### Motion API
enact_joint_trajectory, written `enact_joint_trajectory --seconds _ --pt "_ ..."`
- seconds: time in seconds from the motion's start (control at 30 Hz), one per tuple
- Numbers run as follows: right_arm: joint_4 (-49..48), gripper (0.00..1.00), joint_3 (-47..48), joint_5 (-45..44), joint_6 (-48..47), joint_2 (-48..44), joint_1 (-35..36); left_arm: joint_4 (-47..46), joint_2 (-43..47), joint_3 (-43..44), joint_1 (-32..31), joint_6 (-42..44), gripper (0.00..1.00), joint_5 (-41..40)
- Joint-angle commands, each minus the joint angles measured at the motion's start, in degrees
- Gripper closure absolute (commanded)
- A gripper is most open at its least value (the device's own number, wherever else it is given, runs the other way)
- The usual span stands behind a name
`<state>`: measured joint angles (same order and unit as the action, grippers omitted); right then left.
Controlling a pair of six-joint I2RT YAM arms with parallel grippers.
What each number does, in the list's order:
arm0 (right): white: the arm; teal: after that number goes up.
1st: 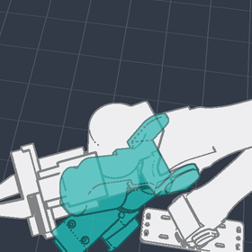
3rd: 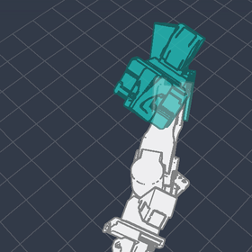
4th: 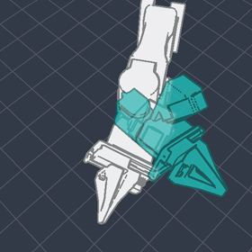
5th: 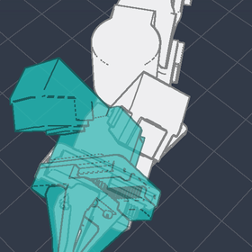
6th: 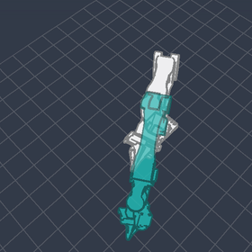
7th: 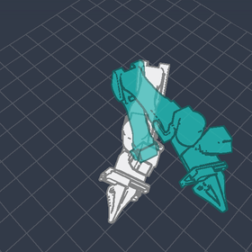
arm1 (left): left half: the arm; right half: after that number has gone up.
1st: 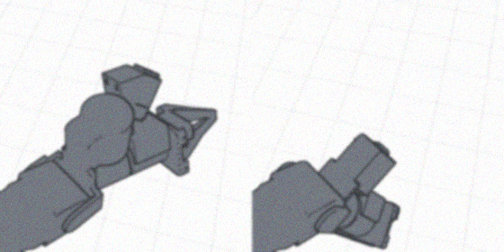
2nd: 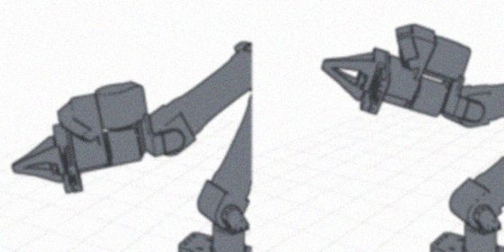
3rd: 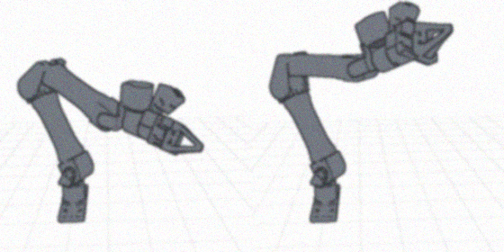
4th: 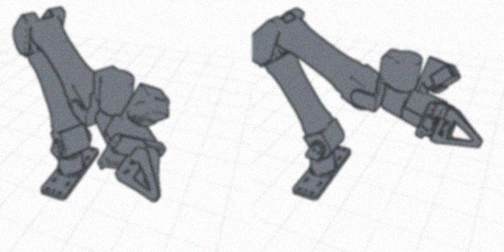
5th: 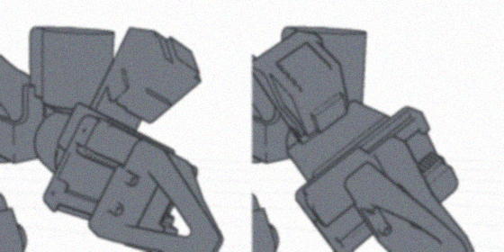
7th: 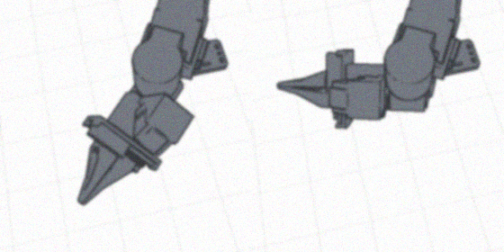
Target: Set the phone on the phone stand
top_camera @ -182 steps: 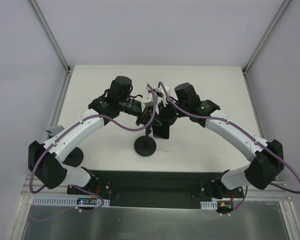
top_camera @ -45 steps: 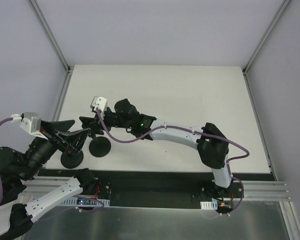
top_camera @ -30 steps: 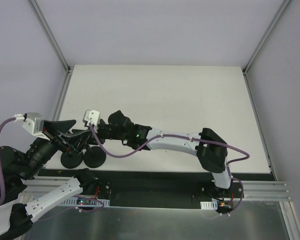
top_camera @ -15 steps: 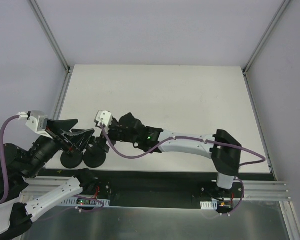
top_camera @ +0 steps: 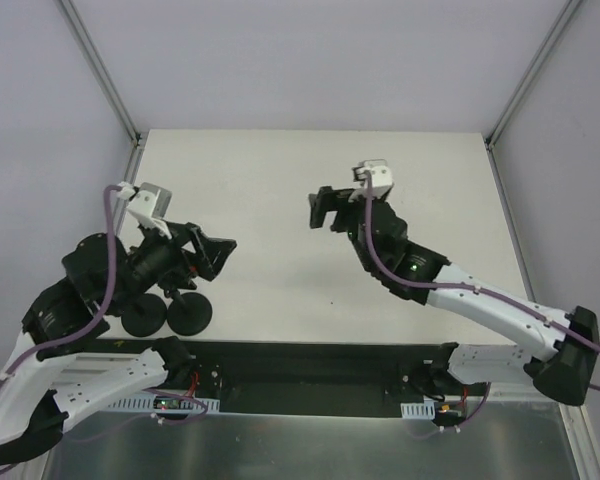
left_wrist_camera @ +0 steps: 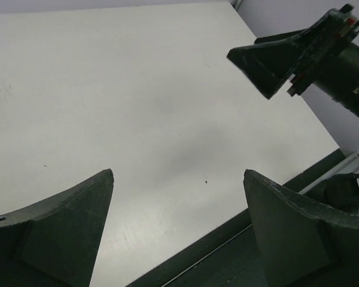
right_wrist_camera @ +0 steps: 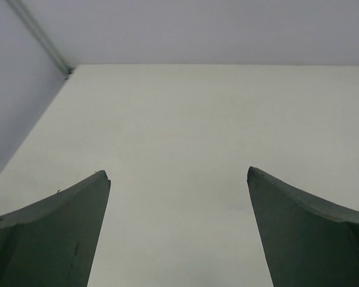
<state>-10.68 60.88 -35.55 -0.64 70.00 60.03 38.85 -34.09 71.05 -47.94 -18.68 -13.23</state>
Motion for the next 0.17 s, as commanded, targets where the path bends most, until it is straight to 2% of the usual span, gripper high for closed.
enact_joint_trajectory --seconds 0.0,0.13 --pt "4.45 0.01 -6.28 -10.15 0.84 -10.3 -3.25 -6.15 -4.93 -1.35 -0.05 -3.12 0.12 4.7" --pt "1.02 0.0 -11.3 -12.26 -5.49 -22.41 -4.22 -10.63 -7.83 -2.32 -0.05 -4.17 0.12 6.99"
